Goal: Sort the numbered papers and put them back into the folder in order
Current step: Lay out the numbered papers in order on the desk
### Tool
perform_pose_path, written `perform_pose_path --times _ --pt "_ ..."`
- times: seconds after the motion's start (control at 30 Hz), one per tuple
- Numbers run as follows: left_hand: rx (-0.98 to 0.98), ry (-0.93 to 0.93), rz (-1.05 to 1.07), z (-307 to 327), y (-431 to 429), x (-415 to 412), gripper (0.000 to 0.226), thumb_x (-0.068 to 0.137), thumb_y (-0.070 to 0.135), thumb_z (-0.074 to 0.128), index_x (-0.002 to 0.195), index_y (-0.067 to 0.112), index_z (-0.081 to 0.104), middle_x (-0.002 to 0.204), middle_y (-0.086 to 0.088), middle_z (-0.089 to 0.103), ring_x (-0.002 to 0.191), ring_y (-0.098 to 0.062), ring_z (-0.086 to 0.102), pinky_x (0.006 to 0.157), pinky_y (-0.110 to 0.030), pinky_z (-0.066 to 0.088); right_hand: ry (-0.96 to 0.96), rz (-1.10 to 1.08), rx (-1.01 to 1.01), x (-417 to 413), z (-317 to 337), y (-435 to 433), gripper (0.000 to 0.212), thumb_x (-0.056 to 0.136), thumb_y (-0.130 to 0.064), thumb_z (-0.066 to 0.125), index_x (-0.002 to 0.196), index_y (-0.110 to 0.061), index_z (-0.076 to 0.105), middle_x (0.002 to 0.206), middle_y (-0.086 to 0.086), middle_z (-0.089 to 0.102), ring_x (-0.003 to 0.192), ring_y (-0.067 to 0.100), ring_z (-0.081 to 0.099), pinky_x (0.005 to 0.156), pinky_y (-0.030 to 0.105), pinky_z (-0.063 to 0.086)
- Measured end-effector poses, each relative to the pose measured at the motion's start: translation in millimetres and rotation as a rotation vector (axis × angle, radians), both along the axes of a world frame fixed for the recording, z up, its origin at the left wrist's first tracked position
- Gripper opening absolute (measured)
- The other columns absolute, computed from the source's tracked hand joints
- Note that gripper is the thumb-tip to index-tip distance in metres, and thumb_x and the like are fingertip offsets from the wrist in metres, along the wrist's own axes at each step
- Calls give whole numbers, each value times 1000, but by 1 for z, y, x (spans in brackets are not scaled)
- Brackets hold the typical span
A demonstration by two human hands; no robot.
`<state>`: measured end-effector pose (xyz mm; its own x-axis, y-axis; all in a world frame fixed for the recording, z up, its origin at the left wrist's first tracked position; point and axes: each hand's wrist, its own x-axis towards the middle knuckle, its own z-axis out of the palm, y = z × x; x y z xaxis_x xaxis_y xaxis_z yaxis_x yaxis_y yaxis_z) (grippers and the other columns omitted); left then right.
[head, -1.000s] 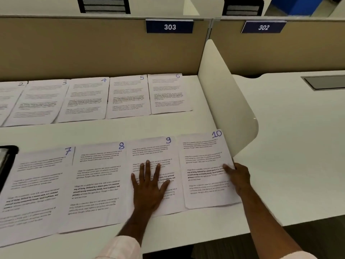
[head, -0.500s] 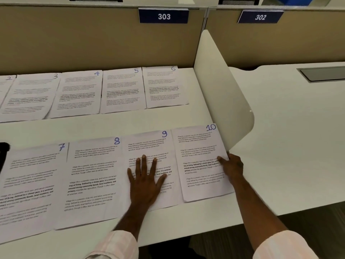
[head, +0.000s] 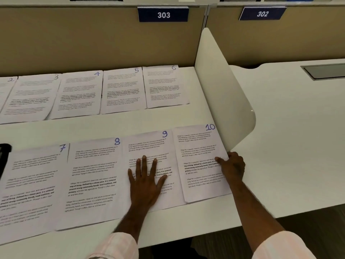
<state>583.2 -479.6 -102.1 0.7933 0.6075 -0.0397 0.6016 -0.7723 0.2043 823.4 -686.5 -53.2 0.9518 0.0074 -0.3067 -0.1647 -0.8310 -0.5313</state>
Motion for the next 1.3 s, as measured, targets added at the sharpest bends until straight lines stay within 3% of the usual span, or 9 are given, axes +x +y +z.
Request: perform_pose_path --times 0.3,0.43,0.53,0.77,0.87,1.07,1.3 --pt "31 -10 1 11 3 3 82 92 75 19 157 26 11 165 -5 0 152 -24 2 119 -57 5 -263 -7 -57 -23 20 9 49 87 -45 66 121 -12 56 121 15 54 113 33 49 93 46 41" --pt "67 -13 5 31 12 11 82 92 75 18 157 25 14 165 -6 3 152 -24 3 118 -58 5 -455 222 30 -38 26 27 39 88 -39 66 116 -13 61 118 9 57 110 29 52 94 43 41" --pt "103 -13 -5 44 20 12 82 92 74 19 156 23 19 165 -8 7 152 -25 6 118 -58 4 -556 470 -21 -47 28 46 43 89 -44 63 118 -13 61 122 10 57 112 31 54 93 46 45" --pt "209 -38 19 76 40 -13 84 92 74 21 155 19 24 164 -11 12 151 -27 11 118 -59 9 -568 847 -209 -66 36 95 81 88 -72 30 144 -15 43 152 22 33 140 40 33 105 59 32" --pt "241 -35 49 88 53 -33 84 92 75 17 156 19 22 164 -10 9 151 -27 8 118 -58 7 -527 893 -211 -82 45 113 84 89 -75 20 151 -20 31 158 21 20 145 38 20 109 61 23" --pt "303 -37 138 111 98 -97 82 92 75 19 155 23 25 164 -10 12 151 -27 12 117 -60 11 -490 962 -210 -130 63 156 86 87 -78 7 153 -24 21 160 18 7 148 36 10 112 64 18" --pt "380 -50 188 143 173 -205 82 92 75 17 157 25 17 165 -9 5 152 -26 4 117 -60 6 -517 954 -160 -227 80 230 86 89 -77 6 153 -22 24 159 20 12 147 37 14 111 64 20"
